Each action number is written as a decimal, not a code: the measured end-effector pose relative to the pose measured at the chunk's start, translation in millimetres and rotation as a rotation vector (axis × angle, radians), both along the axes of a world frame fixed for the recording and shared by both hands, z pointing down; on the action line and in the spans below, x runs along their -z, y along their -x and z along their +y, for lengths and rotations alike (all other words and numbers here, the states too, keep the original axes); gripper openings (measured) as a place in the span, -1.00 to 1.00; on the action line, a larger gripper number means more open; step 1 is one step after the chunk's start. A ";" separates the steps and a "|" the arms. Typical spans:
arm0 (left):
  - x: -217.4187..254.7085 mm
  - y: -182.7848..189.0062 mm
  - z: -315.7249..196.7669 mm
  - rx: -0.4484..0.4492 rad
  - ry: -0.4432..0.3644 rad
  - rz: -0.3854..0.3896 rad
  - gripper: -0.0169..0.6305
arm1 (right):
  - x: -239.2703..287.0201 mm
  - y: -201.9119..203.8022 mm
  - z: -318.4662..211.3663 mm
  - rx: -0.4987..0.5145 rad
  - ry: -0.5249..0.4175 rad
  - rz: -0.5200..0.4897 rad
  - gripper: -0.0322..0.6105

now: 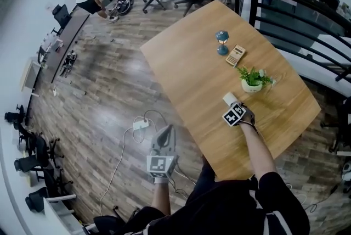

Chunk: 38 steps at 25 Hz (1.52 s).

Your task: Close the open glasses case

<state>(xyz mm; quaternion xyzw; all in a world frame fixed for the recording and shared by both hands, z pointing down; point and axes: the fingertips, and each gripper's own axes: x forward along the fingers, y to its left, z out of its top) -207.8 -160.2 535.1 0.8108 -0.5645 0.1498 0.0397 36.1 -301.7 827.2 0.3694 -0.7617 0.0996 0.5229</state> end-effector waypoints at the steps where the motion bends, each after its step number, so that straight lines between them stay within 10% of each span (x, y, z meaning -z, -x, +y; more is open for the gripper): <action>1: 0.7 -0.2 0.6 -0.001 -0.001 0.002 -0.95 | 0.3 0.5 0.0 -0.009 0.002 -0.011 -0.85; 11: 19.8 -7.0 4.7 -0.026 -0.041 -0.010 -0.95 | 37.8 -26.9 9.1 -0.244 -0.051 -0.449 -0.85; 20: 49.1 -38.6 -12.6 -0.077 -0.115 0.009 -0.95 | 257.5 -95.3 77.0 -0.292 -0.521 -0.776 -0.86; 27: 69.7 -70.3 -17.9 -0.123 -0.165 0.052 -0.95 | 352.6 -128.1 132.3 -0.335 -0.765 -0.794 -0.86; 38: 68.3 -80.4 -25.4 -0.125 -0.163 0.061 -0.95 | 358.3 -133.8 137.7 -0.358 -0.806 -0.752 -0.86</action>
